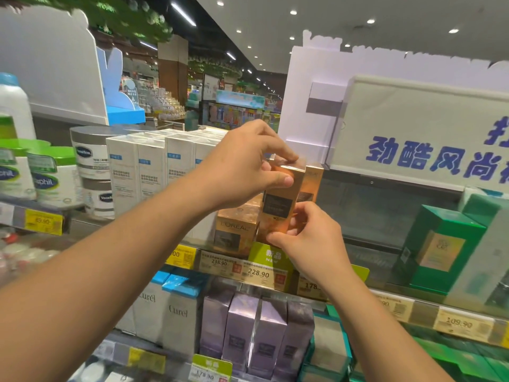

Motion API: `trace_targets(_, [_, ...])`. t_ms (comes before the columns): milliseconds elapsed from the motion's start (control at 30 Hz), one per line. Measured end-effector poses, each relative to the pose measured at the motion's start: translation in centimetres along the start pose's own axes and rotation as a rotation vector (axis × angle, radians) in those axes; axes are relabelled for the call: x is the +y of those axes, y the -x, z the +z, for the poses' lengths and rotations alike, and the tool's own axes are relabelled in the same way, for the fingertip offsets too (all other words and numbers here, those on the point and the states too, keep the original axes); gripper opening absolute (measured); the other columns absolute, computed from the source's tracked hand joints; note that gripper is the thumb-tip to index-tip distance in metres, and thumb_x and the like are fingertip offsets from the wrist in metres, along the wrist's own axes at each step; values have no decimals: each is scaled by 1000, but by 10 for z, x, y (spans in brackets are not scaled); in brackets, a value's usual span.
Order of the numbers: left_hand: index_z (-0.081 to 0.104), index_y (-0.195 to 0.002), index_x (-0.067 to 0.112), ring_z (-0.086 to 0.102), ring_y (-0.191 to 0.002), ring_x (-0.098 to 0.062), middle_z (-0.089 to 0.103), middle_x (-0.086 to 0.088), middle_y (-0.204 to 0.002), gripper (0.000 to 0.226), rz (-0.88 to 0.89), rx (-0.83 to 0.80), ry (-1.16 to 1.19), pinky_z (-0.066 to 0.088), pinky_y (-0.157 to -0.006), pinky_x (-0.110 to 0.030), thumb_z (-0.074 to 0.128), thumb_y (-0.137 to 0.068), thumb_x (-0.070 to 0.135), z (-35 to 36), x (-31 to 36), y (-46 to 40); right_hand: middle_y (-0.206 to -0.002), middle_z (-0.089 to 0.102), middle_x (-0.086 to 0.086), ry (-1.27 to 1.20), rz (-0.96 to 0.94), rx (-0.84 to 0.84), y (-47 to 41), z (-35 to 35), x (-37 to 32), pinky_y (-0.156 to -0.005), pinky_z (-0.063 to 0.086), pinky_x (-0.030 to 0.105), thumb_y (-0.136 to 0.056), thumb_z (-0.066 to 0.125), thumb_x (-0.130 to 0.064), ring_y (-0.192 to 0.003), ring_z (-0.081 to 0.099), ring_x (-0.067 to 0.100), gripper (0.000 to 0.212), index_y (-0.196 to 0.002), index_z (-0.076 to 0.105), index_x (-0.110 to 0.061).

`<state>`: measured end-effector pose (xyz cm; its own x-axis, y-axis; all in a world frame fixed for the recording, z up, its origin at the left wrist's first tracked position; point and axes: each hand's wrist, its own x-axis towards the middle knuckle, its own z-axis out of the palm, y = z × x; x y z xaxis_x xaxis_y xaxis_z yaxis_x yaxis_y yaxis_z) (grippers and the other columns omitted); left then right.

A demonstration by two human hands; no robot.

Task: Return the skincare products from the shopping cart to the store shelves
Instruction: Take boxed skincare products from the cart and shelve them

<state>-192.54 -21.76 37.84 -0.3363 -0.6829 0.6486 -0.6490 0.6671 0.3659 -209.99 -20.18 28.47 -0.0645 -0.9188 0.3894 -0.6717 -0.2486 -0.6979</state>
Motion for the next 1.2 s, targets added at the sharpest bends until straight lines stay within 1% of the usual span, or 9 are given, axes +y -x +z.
trace_targets(67, [74, -114, 38, 60, -82, 0, 55, 14, -111, 38, -10, 2, 13, 43, -69, -2, 87, -79, 33, 1, -3, 2, -92, 66, -8, 24, 19, -8, 0, 2, 0, -72, 57, 27, -71, 92, -37, -80, 65, 9, 46, -105, 61, -32])
trace_targets(167, [74, -109, 35, 66, -82, 0, 62, 10, -107, 37, -20, 10, 28, 53, -76, -13, 90, -75, 30, 2, -5, 4, -90, 67, -14, 43, 33, -20, 1, 3, -1, -63, 49, 17, -74, 91, -38, -79, 64, 4, 40, -104, 64, -32])
trace_targets(367, [73, -106, 33, 66, -82, -1, 64, 11, -104, 35, -44, 29, 31, 56, -75, -17, 90, -75, 30, 5, -8, 7, -87, 65, -21, 88, 32, -34, 4, 2, -3, -60, 42, 8, -80, 86, -41, -79, 62, -3, 43, -118, 67, -30])
trace_targets(533, [73, -107, 33, 64, -80, 0, 61, 11, -105, 31, -59, 45, -12, 54, -75, -17, 87, -80, 25, 9, -10, 6, -88, 65, -17, 93, 38, 21, 4, 4, -3, -63, 44, 8, -84, 83, -41, -79, 63, -1, 57, -135, 60, -28])
trace_targets(700, [72, -109, 33, 63, -85, -3, 60, 9, -106, 29, -65, 53, -39, 57, -81, -26, 82, -85, 21, 10, -10, 6, -89, 62, -22, 111, 33, 10, 5, 2, -6, -64, 46, 9, -87, 81, -42, -80, 61, -3, 56, -137, 60, -27])
trace_targets(833, [71, -113, 32, 62, -86, -3, 62, 9, -105, 30, -53, 67, -48, 57, -81, -27, 81, -85, 31, 9, -9, 9, -87, 66, -18, 103, 37, 21, 7, -1, -7, -65, 47, 11, -89, 77, -45, -80, 64, -1, 50, -133, 61, -29])
trace_targets(1000, [67, -122, 33, 62, -88, 4, 64, 12, -107, 44, -51, 124, 14, 54, -77, -16, 83, -82, 43, 2, -9, 19, -86, 67, -16, -34, 47, 107, 12, -6, -10, -60, 47, 9, -96, 69, -40, -76, 66, -3, 38, -132, 61, -30])
trace_targets(1067, [66, -123, 34, 64, -89, 4, 64, 15, -108, 46, -68, 148, 93, 54, -75, -11, 82, -81, 44, -2, -7, 26, -88, 66, -19, -100, 33, 162, 16, -8, -10, -56, 48, 7, -98, 67, -38, -81, 63, -13, 31, -127, 63, -29])
trace_targets(1200, [64, -125, 39, 64, -96, 6, 65, 21, -108, 49, -95, 164, 258, 51, -74, -5, 80, -80, 51, -8, -6, 45, -99, 68, -21, -179, -32, 278, 27, -10, -9, -66, 47, 5, -98, 66, -35, -93, 60, -14, 21, -118, 67, -29])
